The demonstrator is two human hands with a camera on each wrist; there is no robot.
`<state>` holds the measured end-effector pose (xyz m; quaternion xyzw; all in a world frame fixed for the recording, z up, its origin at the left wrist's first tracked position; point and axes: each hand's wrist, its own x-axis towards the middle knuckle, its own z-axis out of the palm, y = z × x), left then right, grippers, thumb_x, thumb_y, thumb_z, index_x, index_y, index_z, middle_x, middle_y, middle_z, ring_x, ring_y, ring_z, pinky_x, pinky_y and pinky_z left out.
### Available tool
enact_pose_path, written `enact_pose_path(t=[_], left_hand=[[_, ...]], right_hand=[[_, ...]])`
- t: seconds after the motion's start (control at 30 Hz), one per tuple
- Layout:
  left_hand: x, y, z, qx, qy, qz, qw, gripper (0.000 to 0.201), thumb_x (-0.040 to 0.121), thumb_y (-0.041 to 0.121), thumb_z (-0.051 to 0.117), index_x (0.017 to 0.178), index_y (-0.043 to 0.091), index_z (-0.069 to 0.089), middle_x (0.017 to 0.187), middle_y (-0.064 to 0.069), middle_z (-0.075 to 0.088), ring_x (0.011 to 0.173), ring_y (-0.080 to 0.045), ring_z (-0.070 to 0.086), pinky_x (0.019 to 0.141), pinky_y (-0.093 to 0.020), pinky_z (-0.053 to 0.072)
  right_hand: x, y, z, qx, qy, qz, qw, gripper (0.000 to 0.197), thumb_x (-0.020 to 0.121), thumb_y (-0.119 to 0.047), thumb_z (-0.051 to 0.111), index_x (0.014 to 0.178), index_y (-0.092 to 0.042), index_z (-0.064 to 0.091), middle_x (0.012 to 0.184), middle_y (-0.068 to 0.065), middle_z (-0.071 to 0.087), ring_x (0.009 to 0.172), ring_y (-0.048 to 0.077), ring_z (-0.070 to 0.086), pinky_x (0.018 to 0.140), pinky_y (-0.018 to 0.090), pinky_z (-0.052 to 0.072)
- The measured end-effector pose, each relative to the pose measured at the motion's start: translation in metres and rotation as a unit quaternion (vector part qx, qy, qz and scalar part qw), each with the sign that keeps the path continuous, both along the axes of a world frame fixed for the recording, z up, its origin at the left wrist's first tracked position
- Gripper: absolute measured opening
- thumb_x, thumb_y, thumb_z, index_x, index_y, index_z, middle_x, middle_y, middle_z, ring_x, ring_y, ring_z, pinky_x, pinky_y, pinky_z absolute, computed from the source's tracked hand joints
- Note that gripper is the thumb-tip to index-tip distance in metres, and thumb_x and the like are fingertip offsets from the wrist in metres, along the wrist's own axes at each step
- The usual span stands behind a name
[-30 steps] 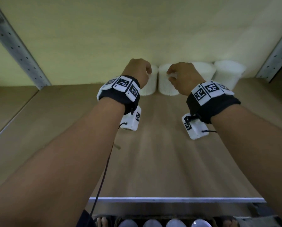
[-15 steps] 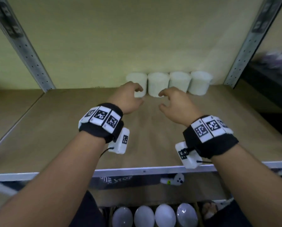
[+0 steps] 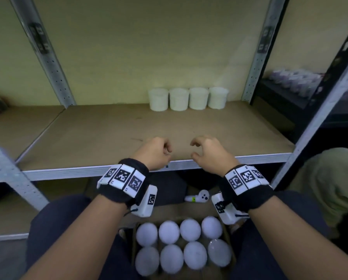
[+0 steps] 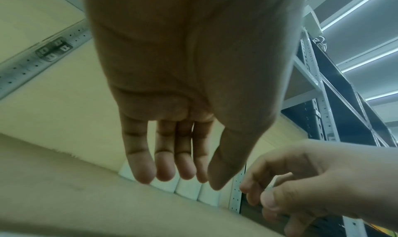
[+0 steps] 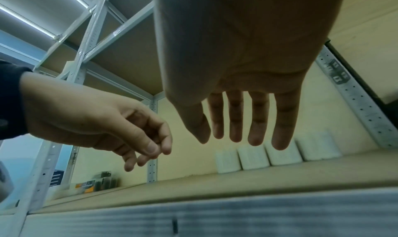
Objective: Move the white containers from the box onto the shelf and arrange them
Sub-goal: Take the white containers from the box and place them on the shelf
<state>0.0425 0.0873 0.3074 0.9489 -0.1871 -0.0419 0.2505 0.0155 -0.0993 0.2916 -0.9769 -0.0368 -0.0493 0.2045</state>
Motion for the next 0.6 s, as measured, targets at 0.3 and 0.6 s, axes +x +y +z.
enact_pose_path(t=[0.3,0.6], left_hand=[[-0.038,-0.003,-0.073,0.018,0.080,-0.012,0.997,0.017,0.083,0.021,0.064,0.098,0.016,0.061,0.088,0.002,0.058,0.083,-0.016,0.056,0.077,-0.025,0.046],[-0.039,-0.045,-0.182,0.070,0.252,-0.070,0.963,0.025,0.079,0.023,0.069,0.103,0.018,0.062,0.098,-0.002,0.062,0.098,-0.022,0.062,0.088,-0.031,0.051]], right_hand=[[-0.048,-0.016,-0.063,-0.018,0.112,-0.023,0.993,0.025,0.084,-0.026,0.060,0.107,-0.017,0.065,0.113,0.004,0.061,0.107,0.023,0.060,0.092,0.036,0.051],[-0.050,-0.037,-0.157,-0.047,0.296,-0.036,0.953,0.035,0.086,-0.017,0.060,0.120,-0.010,0.060,0.123,0.013,0.060,0.112,0.029,0.059,0.093,0.033,0.050]])
